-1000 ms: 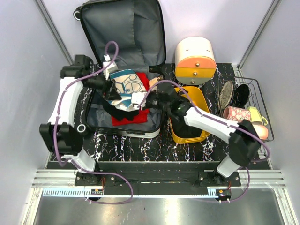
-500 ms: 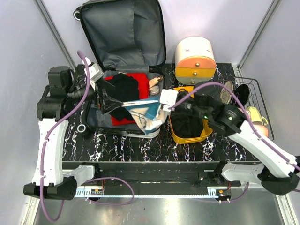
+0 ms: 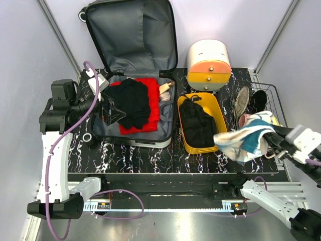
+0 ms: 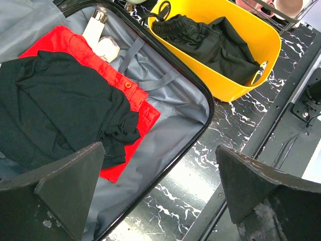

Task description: Open, take out, and arrange the luggage

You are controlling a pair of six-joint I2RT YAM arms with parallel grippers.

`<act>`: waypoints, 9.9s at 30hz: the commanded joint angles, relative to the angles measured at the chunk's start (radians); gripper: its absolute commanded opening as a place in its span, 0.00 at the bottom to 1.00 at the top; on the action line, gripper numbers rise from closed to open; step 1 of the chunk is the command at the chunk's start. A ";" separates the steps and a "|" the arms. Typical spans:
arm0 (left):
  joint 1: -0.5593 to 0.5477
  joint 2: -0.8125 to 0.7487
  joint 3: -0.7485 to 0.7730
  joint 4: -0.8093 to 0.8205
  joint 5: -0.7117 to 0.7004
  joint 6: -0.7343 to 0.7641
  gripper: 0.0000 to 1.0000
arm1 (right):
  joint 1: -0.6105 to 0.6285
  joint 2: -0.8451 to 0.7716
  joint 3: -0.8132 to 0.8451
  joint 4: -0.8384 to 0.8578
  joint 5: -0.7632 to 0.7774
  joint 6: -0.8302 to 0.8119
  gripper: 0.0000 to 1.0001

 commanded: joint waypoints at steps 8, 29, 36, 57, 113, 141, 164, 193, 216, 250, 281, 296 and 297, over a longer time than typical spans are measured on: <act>0.003 -0.038 -0.042 0.000 -0.053 -0.007 0.99 | -0.032 -0.021 -0.214 -0.055 0.031 0.073 0.00; 0.003 -0.058 -0.115 0.011 -0.085 0.002 0.99 | -0.135 0.304 -0.482 0.492 0.271 -0.095 0.00; 0.005 -0.044 -0.174 0.096 -0.120 -0.035 0.99 | -0.322 0.471 -0.475 0.581 0.047 -0.013 0.00; 0.003 -0.004 -0.349 0.344 -0.336 -0.136 0.99 | -0.466 0.910 -0.366 0.726 -0.073 0.297 0.45; -0.226 0.430 0.107 0.074 -0.120 0.330 0.00 | -0.132 0.780 -0.463 0.980 -0.548 0.038 1.00; -0.262 0.247 0.066 -0.008 0.090 0.352 0.00 | 0.117 1.012 -0.408 1.062 -0.460 -0.170 0.45; -0.250 0.036 0.053 0.192 -0.149 -0.010 0.99 | 0.114 0.384 -0.242 0.677 0.128 -0.109 0.00; -0.250 0.040 -0.115 0.178 -0.206 0.005 0.99 | -0.402 0.701 -0.328 0.440 0.084 0.511 0.00; -0.100 0.583 0.062 0.291 -0.332 0.082 0.94 | -0.485 0.717 -0.216 0.289 -0.202 0.485 1.00; 0.024 1.231 0.699 0.124 -0.278 0.203 0.78 | -0.485 0.568 -0.281 0.333 -0.460 0.442 1.00; -0.250 0.136 -0.281 0.385 -0.243 0.950 0.00 | -0.201 0.962 -0.364 1.123 -0.726 -0.151 1.00; -0.284 0.039 -0.352 0.402 -0.281 0.958 0.00 | -0.055 1.223 -0.205 1.053 -0.690 -0.241 0.59; -0.285 0.022 -0.355 0.408 -0.286 0.946 0.00 | -0.051 1.215 -0.187 1.045 -0.659 -0.221 0.48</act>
